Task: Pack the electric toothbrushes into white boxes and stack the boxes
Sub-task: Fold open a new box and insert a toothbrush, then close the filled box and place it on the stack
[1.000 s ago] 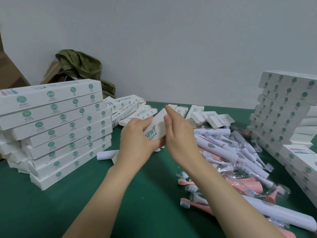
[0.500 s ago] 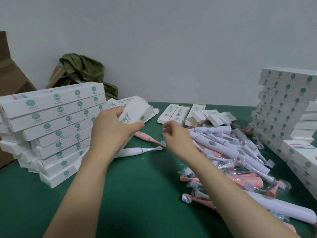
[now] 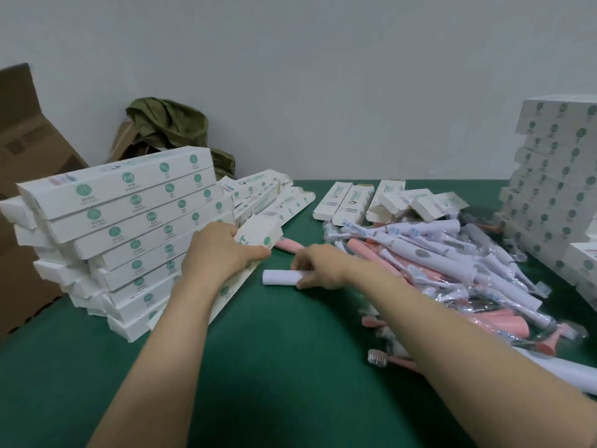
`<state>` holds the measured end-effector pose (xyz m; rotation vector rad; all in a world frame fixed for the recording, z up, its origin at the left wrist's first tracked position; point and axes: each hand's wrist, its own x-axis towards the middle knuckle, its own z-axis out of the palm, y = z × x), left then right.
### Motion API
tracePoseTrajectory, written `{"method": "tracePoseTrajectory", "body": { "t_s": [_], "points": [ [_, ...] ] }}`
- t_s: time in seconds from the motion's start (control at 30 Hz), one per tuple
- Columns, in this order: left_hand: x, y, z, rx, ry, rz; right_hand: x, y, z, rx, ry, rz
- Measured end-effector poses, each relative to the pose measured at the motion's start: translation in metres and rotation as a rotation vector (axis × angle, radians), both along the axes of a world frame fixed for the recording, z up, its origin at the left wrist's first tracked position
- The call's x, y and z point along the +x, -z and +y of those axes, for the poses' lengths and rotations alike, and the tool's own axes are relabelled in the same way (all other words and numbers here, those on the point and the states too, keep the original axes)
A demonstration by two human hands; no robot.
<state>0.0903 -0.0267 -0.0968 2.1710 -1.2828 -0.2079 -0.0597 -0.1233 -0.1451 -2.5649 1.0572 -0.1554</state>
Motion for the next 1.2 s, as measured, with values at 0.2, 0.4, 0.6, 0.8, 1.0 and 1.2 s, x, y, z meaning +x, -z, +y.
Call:
{"method": "tracePoseTrajectory", "body": {
  "t_s": [0.2, 0.4, 0.6, 0.8, 1.0, 1.2],
  "points": [
    [-0.012, 0.026, -0.031, 0.455, -0.110, -0.298, -0.057, 0.003, -0.013, -0.036, 0.253, 0.111],
    [-0.005, 0.044, -0.046, 0.553, -0.153, -0.433, -0.061, 0.003, -0.003, -0.092, 0.285, 0.114],
    [-0.009, 0.043, -0.053, 0.570, -0.155, -0.500, -0.067, -0.006, 0.000, -0.086, 0.309, 0.012],
    [-0.045, 0.013, -0.072, 0.451, -0.080, -0.647, -0.100, -0.006, 0.001, -0.193, 0.542, -0.091],
    [-0.119, -0.022, -0.146, 0.045, 0.542, -0.276, -0.119, 0.004, -0.014, -0.216, 0.531, -0.147],
    [-0.161, 0.007, -0.206, 0.131, 0.658, -0.271, -0.125, 0.007, -0.017, -0.319, 0.604, -0.134]
  ]
}}
